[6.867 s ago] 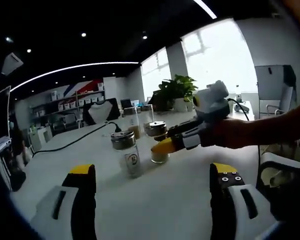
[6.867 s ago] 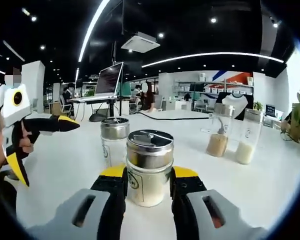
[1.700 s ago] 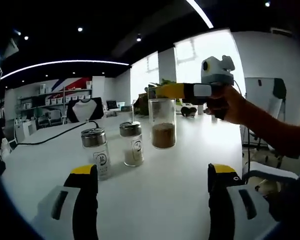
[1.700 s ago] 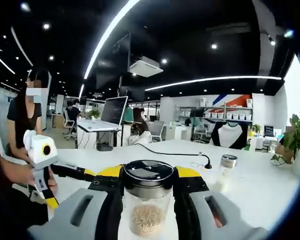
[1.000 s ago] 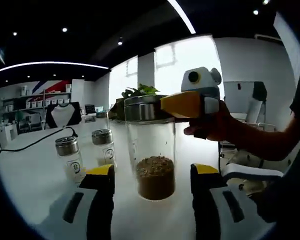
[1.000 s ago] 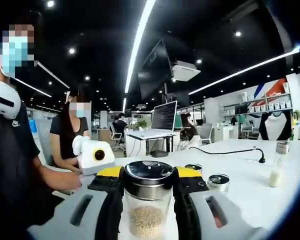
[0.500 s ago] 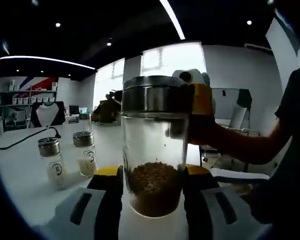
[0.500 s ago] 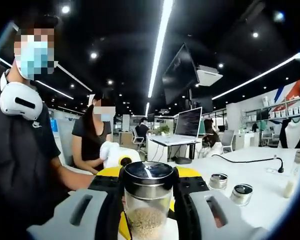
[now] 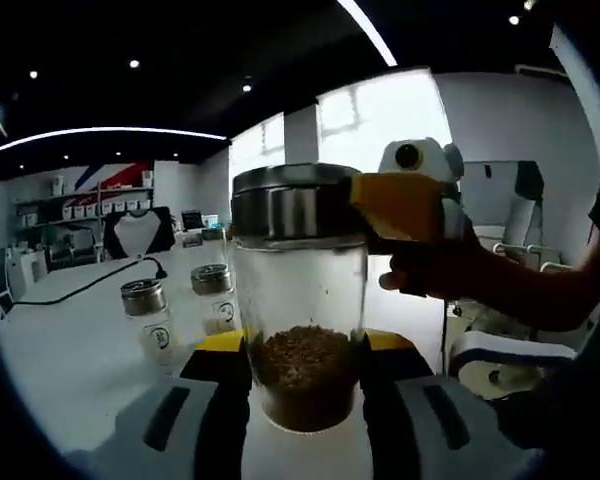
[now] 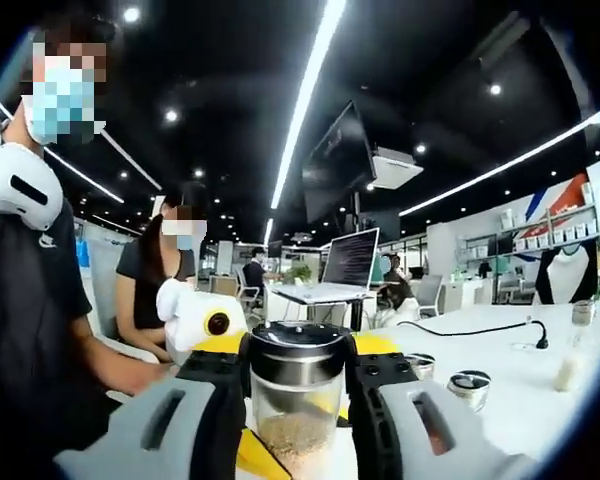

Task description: Rotate the seasoning bottle until the label or dispensing opening points toward the visible target arrow and the bottle remains upright within the marked orientation range

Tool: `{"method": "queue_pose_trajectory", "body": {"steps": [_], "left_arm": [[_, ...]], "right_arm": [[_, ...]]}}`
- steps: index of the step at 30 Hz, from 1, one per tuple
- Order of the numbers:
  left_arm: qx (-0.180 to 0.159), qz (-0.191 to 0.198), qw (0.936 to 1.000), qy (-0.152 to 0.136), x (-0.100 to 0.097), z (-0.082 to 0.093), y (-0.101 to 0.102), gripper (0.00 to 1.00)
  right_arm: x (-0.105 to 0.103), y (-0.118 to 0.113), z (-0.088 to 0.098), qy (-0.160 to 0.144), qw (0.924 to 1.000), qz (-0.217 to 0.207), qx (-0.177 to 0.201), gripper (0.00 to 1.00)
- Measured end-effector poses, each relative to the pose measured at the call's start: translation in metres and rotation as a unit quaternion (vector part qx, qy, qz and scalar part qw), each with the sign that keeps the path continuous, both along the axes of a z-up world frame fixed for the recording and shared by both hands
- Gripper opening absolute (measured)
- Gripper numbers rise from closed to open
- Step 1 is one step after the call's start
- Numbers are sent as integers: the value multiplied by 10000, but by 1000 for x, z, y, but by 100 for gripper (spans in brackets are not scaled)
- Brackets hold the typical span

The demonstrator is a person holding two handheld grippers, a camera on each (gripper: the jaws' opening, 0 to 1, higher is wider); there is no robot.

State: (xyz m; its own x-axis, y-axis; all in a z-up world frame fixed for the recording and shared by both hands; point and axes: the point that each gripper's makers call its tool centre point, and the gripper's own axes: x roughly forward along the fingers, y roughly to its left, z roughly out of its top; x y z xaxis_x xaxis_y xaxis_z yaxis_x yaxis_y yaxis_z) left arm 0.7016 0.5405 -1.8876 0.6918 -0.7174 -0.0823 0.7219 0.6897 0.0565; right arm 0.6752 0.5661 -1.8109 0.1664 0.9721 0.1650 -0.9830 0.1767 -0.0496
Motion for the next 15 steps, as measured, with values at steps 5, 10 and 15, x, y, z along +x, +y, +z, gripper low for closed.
{"method": "queue_pose_trajectory", "body": {"steps": [5,10,15], "left_arm": [[-137,287,9995,-44,3,3,4,44],[9,657,9977,-193,8,3,8,44],[283,1096,9932,-279,13,-2,16,44]], "right_arm": [[6,10,-11,-78,9979,-590,-240,37],[12,16,-22,-24,9928,-1054,-574,38],[19,20,-31,180,9867,-1468,-670,39]]}}
